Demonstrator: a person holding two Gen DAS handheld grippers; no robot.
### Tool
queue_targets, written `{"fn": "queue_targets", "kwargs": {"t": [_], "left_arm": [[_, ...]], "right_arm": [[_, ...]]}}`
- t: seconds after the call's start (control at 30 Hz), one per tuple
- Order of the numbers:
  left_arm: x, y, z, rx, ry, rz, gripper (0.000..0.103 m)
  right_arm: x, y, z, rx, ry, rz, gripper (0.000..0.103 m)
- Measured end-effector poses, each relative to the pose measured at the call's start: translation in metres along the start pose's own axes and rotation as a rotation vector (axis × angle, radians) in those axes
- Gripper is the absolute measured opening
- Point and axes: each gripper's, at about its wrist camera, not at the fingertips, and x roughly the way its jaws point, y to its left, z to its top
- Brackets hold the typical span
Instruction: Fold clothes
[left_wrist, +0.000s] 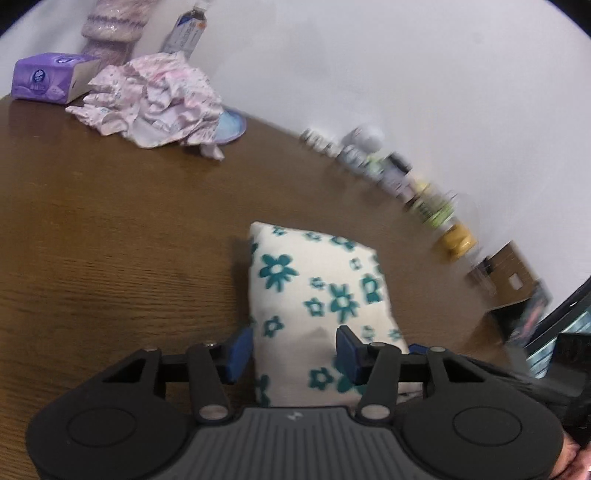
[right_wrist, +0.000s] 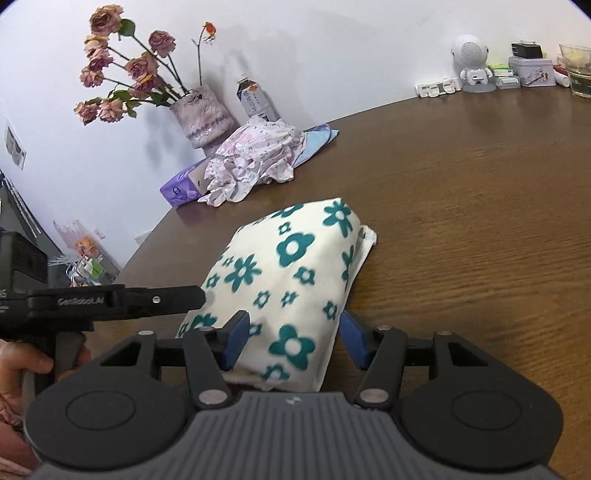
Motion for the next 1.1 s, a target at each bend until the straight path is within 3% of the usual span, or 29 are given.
{"fn": "queue_targets", "kwargs": {"t": [0.07, 0.17, 0.3, 0.37, 0.47, 0.57, 0.67, 0.77, 0.9, 0.97, 1.1], "left_arm": [[-0.013, -0.003, -0.009, 0.078, -0.025, -0.036, 0.060], [-0.023, -0.010, -0.022, 0.226, -0.004, -0.049, 0.060], [-0.014, -0.026, -0.037, 0.366, 0.024, 0.032, 0.058], [-0.009, -0.032, -0.043, 0.415, 0.022, 0.060, 0.054], [-0.004, -0.037, -0.051, 0.477, 0.008, 0.103, 0.048], [-0.002, -0.033, -0.054, 0.469, -0.022, 0.111, 0.035], [0.000, -0.032, -0.057, 0.477, -0.049, 0.120, 0.022], [-0.001, -0.031, -0.060, 0.460, -0.079, 0.122, 0.015], [-0.002, -0.028, -0.062, 0.410, -0.104, 0.116, 0.016], [-0.006, -0.027, -0.063, 0.373, -0.112, 0.124, 0.028], [-0.017, -0.027, -0.068, 0.343, -0.149, 0.144, 0.028]], "right_arm": [[-0.008, 0.003, -0.003, -0.045, -0.034, -0.002, 0.057], [-0.019, 0.010, -0.015, -0.200, -0.038, -0.015, 0.061], [-0.018, 0.023, -0.034, -0.382, -0.002, -0.060, 0.060], [-0.012, 0.033, -0.040, -0.443, -0.029, -0.106, 0.060], [-0.005, 0.042, -0.045, -0.497, -0.057, -0.140, 0.048], [-0.004, 0.046, -0.048, -0.523, -0.077, -0.164, 0.040], [-0.004, 0.045, -0.053, -0.539, -0.100, -0.166, 0.024], [-0.001, 0.042, -0.055, -0.538, -0.105, -0.165, 0.016], [0.000, 0.041, -0.058, -0.534, -0.107, -0.170, 0.010], [0.001, 0.041, -0.059, -0.533, -0.110, -0.181, 0.010], [-0.005, 0.043, -0.059, -0.521, -0.104, -0.188, 0.012]]}}
